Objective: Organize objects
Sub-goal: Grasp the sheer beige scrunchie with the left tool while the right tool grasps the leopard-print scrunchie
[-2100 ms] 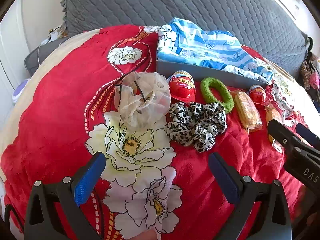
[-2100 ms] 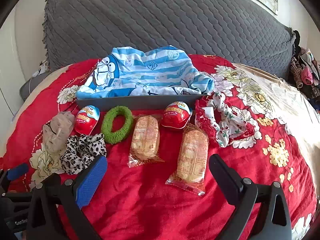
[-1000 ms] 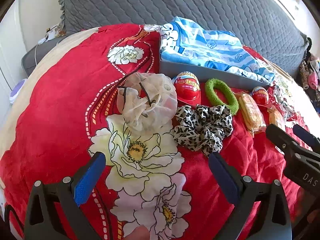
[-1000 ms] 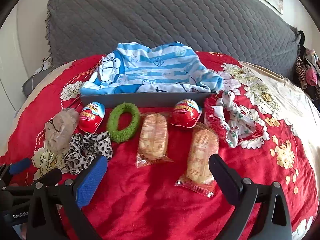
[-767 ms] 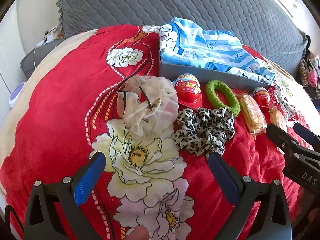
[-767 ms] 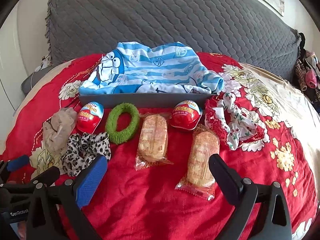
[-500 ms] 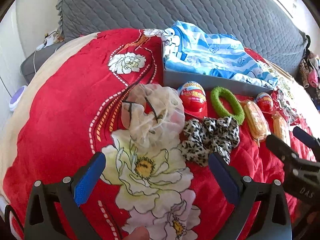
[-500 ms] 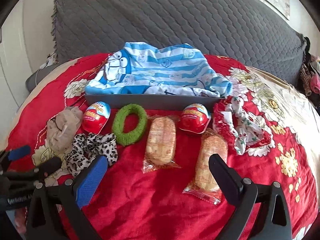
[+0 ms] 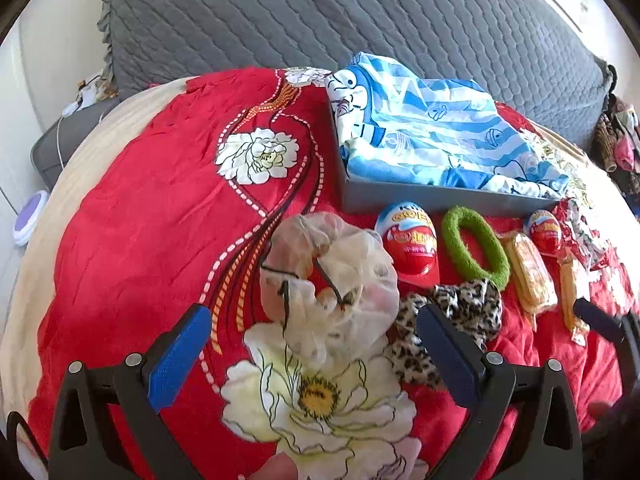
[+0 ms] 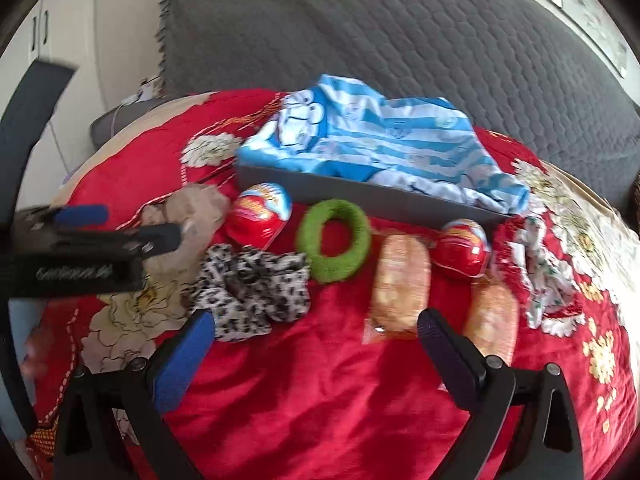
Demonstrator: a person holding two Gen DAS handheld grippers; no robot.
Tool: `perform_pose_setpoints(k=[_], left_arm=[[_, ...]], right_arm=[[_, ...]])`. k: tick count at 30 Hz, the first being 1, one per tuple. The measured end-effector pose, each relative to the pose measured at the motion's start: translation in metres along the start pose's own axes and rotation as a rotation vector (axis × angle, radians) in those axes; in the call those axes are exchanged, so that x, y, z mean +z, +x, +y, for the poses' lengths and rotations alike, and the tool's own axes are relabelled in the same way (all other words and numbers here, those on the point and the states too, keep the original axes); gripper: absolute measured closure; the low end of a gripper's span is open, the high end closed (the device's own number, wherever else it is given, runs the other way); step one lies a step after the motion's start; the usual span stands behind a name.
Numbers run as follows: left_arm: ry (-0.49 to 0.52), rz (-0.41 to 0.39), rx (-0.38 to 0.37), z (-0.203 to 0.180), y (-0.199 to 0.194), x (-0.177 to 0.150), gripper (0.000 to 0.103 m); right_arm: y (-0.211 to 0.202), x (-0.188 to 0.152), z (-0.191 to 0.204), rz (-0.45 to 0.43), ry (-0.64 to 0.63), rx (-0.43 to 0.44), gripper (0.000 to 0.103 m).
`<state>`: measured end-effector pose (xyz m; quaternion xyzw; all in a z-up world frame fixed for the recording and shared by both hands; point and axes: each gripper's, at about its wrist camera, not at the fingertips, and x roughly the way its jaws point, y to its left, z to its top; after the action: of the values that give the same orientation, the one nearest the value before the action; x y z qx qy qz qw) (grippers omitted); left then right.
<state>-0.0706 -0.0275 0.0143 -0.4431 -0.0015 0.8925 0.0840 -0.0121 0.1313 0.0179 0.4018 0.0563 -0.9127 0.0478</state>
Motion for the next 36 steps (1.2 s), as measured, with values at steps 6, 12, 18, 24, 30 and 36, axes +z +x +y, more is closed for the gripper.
perform_pose_setpoints(k=[6, 12, 18, 24, 30, 36], left_arm=[[0.017, 0.008, -0.001, 0.002, 0.013, 0.016, 0.001], [0.051, 0.002, -0.004, -0.001, 0.020, 0.028, 0.001], [0.046, 0.027, -0.005, 0.005, 0.032, 0.028, 0.001], [0.025, 0.042, -0.016, 0.012, 0.042, 0.027, 0.001], [0.046, 0.052, -0.027, 0.009, 0.048, 0.026, 0.001], [0.063, 0.075, -0.067, 0.003, 0.056, 0.025, 0.001]], right_arm=[[0.010, -0.002, 0.016, 0.012, -0.061, 0.023, 0.001], [0.019, 0.001, 0.027, 0.018, -0.095, 0.051, 0.006], [0.033, 0.003, 0.031, 0.046, -0.094, 0.072, 0.008], [0.041, 0.007, 0.034, 0.050, -0.107, 0.055, 0.010], [0.049, 0.009, 0.033, 0.069, -0.116, 0.053, 0.015], [0.058, 0.007, 0.033, 0.108, -0.122, 0.080, 0.028]])
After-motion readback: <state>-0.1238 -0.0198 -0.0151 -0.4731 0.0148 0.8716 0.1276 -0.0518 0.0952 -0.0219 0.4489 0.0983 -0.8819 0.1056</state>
